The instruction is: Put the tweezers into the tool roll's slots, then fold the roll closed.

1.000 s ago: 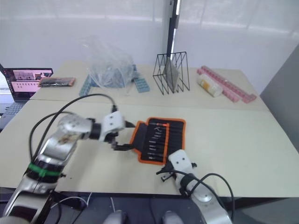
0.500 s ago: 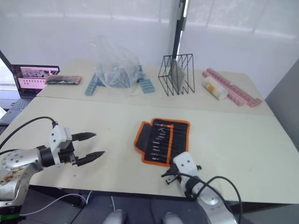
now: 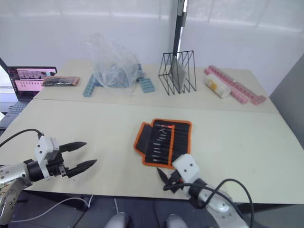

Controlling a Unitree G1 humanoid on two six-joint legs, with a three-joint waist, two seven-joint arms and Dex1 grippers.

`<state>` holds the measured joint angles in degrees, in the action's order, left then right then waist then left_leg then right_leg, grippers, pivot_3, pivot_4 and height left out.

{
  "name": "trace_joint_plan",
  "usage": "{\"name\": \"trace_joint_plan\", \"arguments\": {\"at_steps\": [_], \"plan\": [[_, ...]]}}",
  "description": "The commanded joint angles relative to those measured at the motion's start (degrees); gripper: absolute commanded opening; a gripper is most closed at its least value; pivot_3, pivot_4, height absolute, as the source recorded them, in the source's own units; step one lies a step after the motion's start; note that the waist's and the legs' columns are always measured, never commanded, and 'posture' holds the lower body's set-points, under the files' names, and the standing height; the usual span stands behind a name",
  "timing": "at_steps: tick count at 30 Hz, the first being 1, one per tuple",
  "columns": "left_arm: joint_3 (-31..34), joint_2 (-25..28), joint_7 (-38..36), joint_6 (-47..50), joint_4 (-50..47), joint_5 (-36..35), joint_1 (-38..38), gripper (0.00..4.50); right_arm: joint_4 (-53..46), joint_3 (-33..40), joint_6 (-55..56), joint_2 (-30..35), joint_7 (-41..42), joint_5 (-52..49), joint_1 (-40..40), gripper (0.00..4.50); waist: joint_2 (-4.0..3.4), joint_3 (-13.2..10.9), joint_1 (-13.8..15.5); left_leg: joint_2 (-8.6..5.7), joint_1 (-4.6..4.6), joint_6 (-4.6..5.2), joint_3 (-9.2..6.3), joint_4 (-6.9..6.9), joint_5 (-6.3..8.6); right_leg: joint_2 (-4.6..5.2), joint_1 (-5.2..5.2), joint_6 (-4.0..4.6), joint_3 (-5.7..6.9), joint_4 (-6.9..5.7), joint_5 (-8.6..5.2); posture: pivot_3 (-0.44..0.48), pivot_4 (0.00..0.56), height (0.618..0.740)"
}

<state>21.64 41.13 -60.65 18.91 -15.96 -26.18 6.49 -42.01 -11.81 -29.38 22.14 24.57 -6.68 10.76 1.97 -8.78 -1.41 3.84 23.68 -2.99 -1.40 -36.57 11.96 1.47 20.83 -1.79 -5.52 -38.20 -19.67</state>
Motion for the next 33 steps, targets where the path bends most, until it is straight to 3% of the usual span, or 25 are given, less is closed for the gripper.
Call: {"name": "trace_joint_plan", "arguments": {"at_steps": [1, 13, 23, 33], "plan": [[1.45, 1.25, 0.50, 0.15, -3.40, -2.20, 0.39, 4.50, 1.05, -4.93, -1.38, -2.43, -1.63, 1.62, -4.46, 4.47, 0.02, -0.01, 0.00, 0.00, 0.07, 0.00, 0.00, 0.00, -0.01, 0.00, 0.10, 0.01, 0.00, -0.04, 0.01, 0.000, 0.150, 0.708], [-2.00, 1.24, 4.75, 3.72, -11.05, -3.38, 2.44, 4.50, 12.65, -19.10, -0.69, -11.27, -13.56, 17.29, -14.13, 4.47, 0.02, -0.03, -0.23, -0.06, 0.16, -0.04, 0.01, -0.03, -0.03, 0.03, 0.46, 0.03, -0.02, -0.59, 0.02, 0.000, 0.150, 0.708], [-2.41, 1.36, 6.14, 3.27, -12.34, -3.37, 3.49, 4.50, 20.82, -19.79, 4.70, -14.80, -15.31, 20.87, -18.63, 4.47, 0.03, -0.03, -1.04, -0.04, 0.14, -0.05, -0.01, -0.04, -0.04, -0.01, 0.53, 0.05, 0.01, -0.81, 0.02, 0.000, 0.150, 0.708], [-1.54, 1.74, 7.32, 3.59, -13.18, -3.83, 4.42, 4.50, 23.26, -19.27, 8.01, -15.83, -14.20, 21.55, -20.16, 1.21, 0.03, -0.03, -1.06, -0.04, 0.14, -0.05, -0.02, -0.04, -0.04, 0.00, 0.55, 0.06, 0.01, -0.84, 0.03, 0.000, 0.150, 0.708]]}}
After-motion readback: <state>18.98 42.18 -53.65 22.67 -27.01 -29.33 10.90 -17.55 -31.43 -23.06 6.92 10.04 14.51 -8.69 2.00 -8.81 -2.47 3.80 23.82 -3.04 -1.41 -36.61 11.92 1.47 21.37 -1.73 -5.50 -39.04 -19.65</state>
